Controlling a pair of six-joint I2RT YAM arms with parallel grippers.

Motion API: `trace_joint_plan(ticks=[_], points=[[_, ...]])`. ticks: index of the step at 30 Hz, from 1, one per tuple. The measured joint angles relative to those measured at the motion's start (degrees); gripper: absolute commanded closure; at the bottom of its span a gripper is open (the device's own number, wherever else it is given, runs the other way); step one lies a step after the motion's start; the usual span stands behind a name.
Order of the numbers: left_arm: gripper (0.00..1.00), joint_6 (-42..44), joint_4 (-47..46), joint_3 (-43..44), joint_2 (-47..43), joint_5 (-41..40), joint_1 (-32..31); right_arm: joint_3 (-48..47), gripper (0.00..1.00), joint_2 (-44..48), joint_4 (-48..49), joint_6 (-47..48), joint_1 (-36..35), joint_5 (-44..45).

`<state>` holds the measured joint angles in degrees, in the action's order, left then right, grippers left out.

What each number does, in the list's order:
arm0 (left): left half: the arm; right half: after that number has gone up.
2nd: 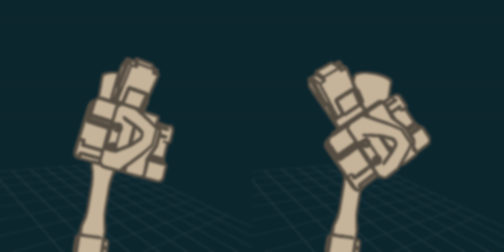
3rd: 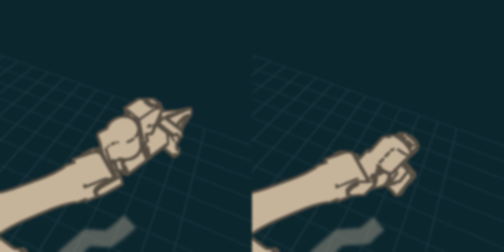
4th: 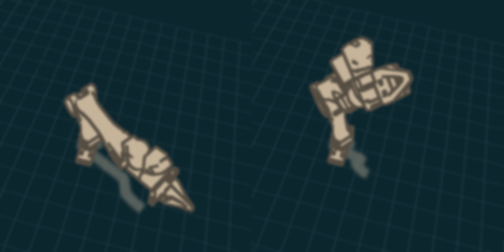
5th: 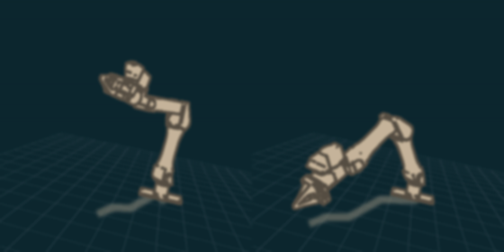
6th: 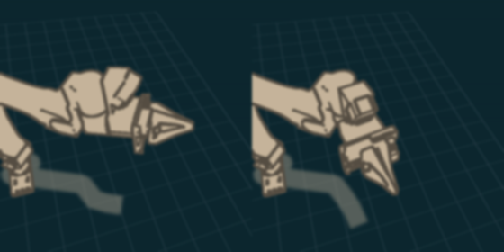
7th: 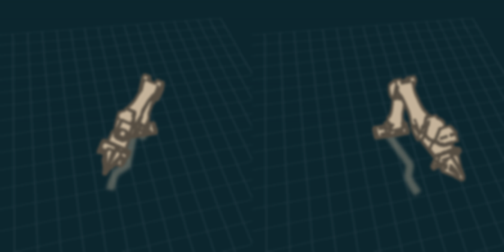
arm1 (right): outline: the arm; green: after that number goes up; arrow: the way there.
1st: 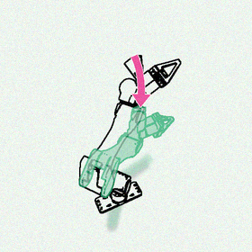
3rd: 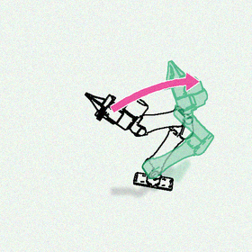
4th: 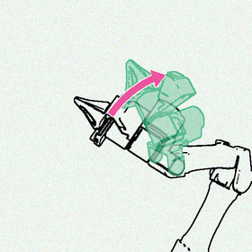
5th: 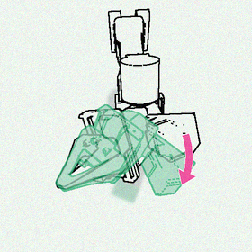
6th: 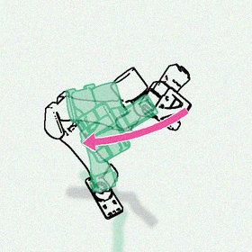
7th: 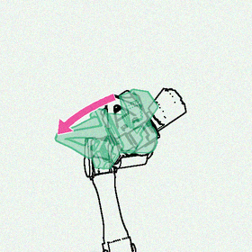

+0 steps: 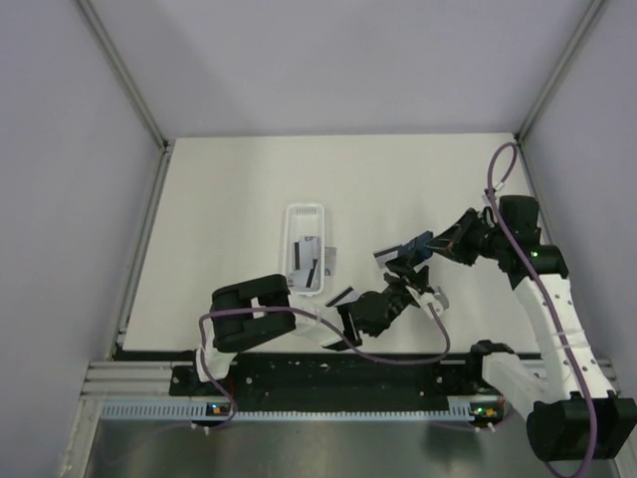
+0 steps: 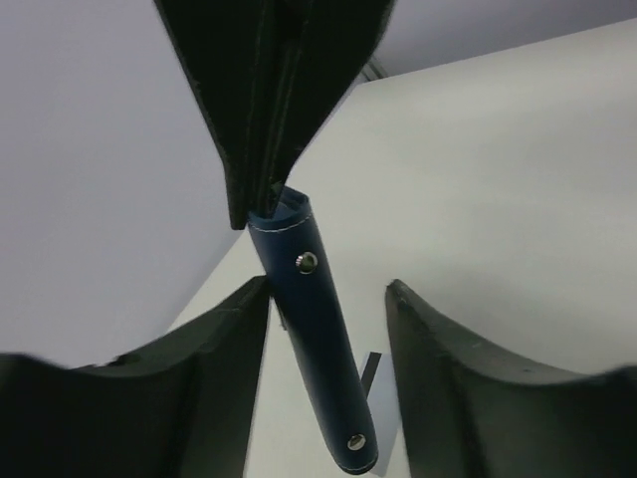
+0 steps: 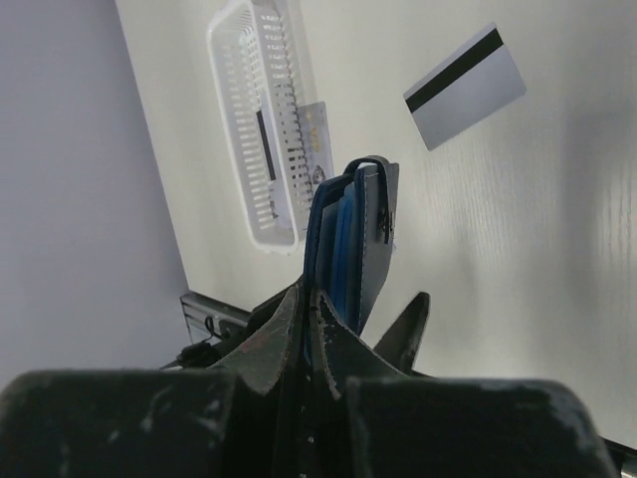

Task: Put the credit cards into the card holder
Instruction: Pick up the card holder from the center of the board.

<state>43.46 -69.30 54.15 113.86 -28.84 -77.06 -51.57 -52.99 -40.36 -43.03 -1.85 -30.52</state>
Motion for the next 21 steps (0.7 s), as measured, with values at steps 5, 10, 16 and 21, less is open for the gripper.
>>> trace_joint_plan(ticks=[5,10,16,21], points=[[0.90,0.0,-0.6,1.8,1.0,-2.9,1.1,-0.3,1.00,0.5,-1.2,0.6,0.1,0.5],[1.00,0.2,-1.0,2.3,1.0,-5.2,1.2,-0.8,0.94,0.5,-1.4,0.6,0.2,0.8],[1.00,-7.3,7.2,0.6,-3.1,-8.9,1.0,-3.1,0.43,1.3,-2.0,2.5,0.1,1.3],[1.00,-24.8,27.1,-4.5,-19.1,-8.4,1.9,-3.2,0.28,8.2,0.0,6.1,0.1,3.7]])
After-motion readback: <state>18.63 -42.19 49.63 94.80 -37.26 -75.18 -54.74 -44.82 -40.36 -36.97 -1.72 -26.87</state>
